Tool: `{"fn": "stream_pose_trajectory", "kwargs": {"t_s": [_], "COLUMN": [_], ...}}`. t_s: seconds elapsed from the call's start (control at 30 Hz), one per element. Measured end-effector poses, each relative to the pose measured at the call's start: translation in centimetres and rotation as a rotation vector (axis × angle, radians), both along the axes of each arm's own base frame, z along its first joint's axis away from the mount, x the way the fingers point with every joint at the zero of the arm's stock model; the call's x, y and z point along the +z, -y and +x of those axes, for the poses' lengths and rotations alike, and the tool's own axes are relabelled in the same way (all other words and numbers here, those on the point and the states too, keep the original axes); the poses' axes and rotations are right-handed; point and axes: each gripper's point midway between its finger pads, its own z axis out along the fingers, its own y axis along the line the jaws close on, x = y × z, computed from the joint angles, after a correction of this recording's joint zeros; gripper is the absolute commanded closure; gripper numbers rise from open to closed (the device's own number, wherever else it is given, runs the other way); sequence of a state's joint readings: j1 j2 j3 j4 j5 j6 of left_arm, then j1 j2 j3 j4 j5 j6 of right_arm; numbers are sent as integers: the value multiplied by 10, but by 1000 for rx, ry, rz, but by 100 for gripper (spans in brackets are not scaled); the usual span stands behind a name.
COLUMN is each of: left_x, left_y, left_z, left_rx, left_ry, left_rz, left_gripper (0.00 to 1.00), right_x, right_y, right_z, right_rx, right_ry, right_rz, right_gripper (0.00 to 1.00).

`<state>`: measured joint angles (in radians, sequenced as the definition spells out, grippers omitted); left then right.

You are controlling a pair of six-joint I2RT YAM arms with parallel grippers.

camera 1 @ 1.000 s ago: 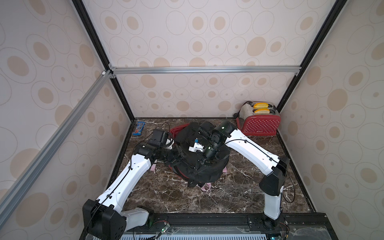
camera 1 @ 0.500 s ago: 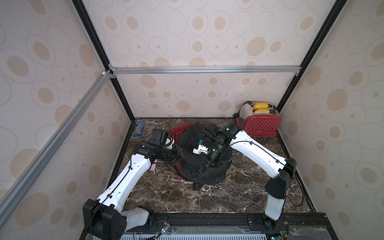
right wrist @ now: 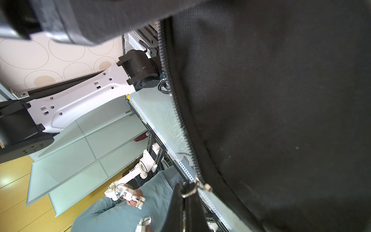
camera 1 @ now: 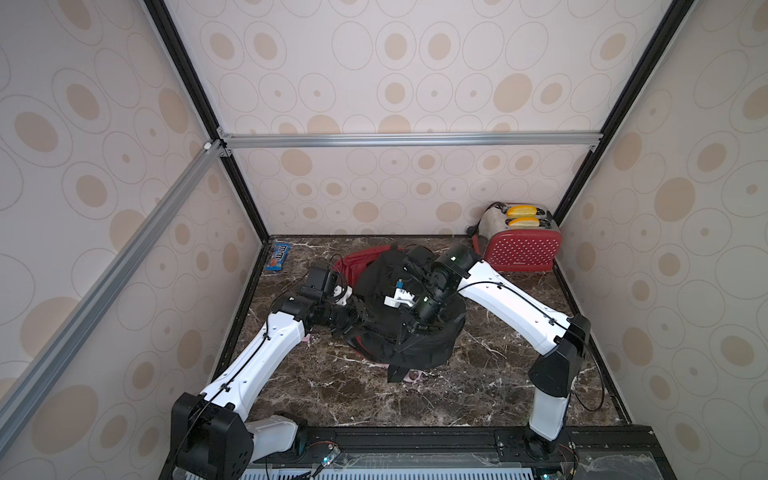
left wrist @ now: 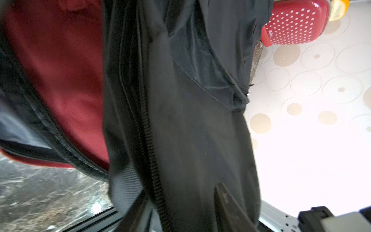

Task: Zip up the backpack
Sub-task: Zip the zipper on the backpack.

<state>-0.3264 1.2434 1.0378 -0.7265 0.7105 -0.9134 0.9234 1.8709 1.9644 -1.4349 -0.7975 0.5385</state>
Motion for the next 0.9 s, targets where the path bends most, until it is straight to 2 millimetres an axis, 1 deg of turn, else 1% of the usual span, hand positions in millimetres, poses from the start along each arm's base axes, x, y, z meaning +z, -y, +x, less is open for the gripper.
{"fn": "stream_pose_trajectory", "kwargs": {"t_s": [0.03,0.07,0.33,0.47,0.6,0.73,0.83,0.87,0.9], "left_x": [1,2,5,4,3,6,8,9,12], "left_y": [1,2,3,2,0,1,0,-1,-2], "left_z": [1,1,5,7,9,11,13,13,14], "left_rx": [2,0,4,11,23,28,33,34,35], "left_ry": [1,5,20,28,33,46,57,62,68], "left_rz": [-6,-11,-20,-13,3,13,20,28,35], "left_gripper": [96,100,100,100,100,100,100,100,82], "right_x": [-1,-1,3,5,6,4,7,8,9], "right_y": [-1,-2,-17,-30,-46,-55,-62,-65,-67], "right_z": [0,0,9,14,14,14,15,15,16], "right_rx": [0,-1,-35,-53,-57,-71,-86,-91,-96], "right_ry": [-6,-11,-25,-39,-62,-101,-128,-135,-142], "right_rz": [0,0,3,4,11,15,36,44,51], "right_gripper": [100,100,100,100,100,100,100,100,100]}}
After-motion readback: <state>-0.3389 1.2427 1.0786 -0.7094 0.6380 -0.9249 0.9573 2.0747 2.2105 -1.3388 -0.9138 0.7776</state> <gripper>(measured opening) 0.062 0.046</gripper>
